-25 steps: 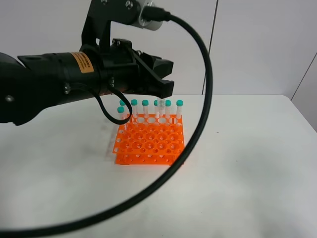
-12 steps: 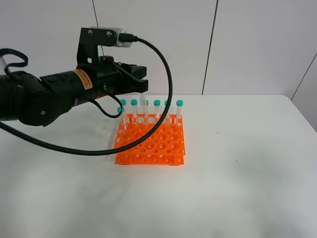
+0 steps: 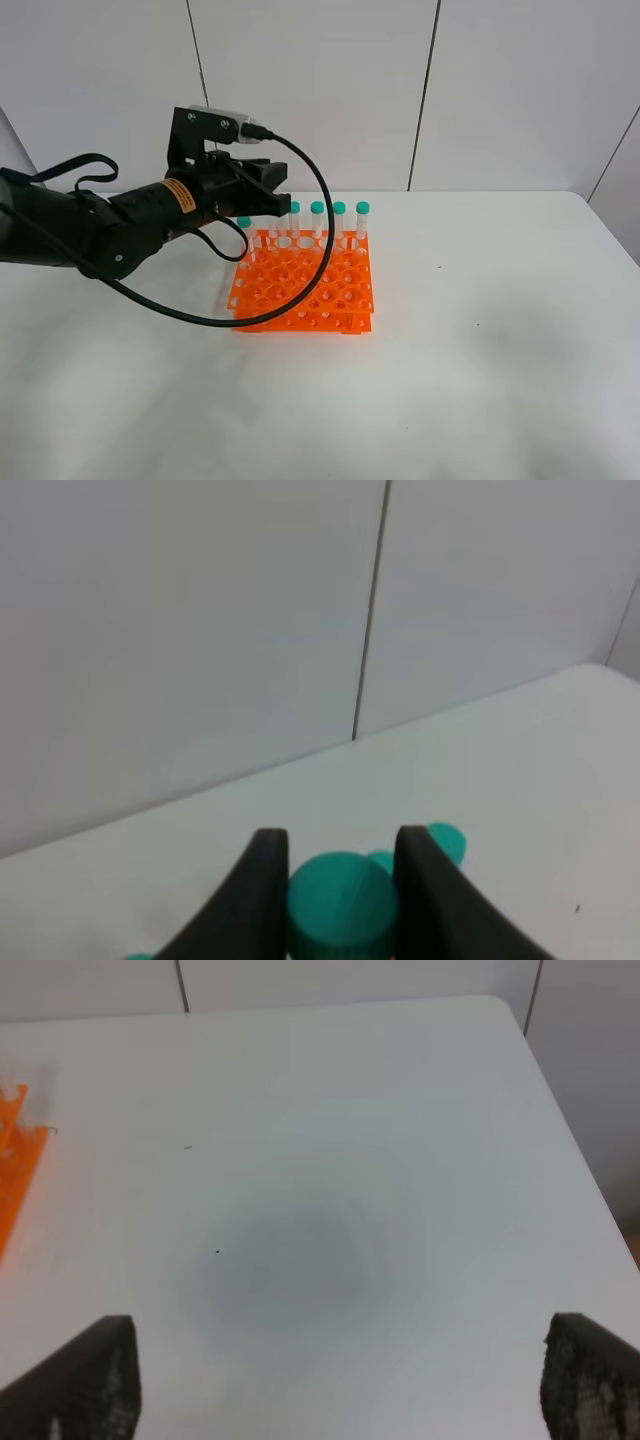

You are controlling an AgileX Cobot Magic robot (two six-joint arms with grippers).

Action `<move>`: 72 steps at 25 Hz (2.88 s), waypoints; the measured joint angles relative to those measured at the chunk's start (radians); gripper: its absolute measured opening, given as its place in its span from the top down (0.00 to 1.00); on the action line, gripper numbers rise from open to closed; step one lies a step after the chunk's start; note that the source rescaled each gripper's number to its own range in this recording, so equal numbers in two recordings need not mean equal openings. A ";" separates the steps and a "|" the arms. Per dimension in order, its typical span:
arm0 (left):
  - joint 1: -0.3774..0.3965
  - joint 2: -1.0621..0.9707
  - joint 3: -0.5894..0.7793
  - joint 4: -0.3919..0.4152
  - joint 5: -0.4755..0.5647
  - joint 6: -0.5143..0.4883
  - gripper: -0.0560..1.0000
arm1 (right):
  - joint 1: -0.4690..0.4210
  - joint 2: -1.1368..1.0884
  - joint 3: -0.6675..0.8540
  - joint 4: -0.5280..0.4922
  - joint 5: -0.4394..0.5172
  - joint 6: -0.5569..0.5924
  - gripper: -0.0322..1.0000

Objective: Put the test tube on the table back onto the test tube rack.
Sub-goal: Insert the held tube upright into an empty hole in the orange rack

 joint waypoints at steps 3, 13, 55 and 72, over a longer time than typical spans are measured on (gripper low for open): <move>0.000 0.050 -0.011 -0.031 -0.009 0.038 0.95 | 0.000 0.000 0.000 0.000 0.000 0.000 0.16; 0.021 0.125 -0.055 -0.112 -0.045 0.128 0.95 | 0.000 0.000 0.000 0.000 0.000 0.000 0.16; 0.040 0.177 -0.055 -0.145 -0.051 0.114 0.95 | 0.000 0.000 0.000 -0.002 0.000 0.001 0.16; 0.040 0.211 -0.055 -0.145 -0.078 0.155 0.95 | 0.000 0.000 0.000 -0.002 0.000 0.002 0.16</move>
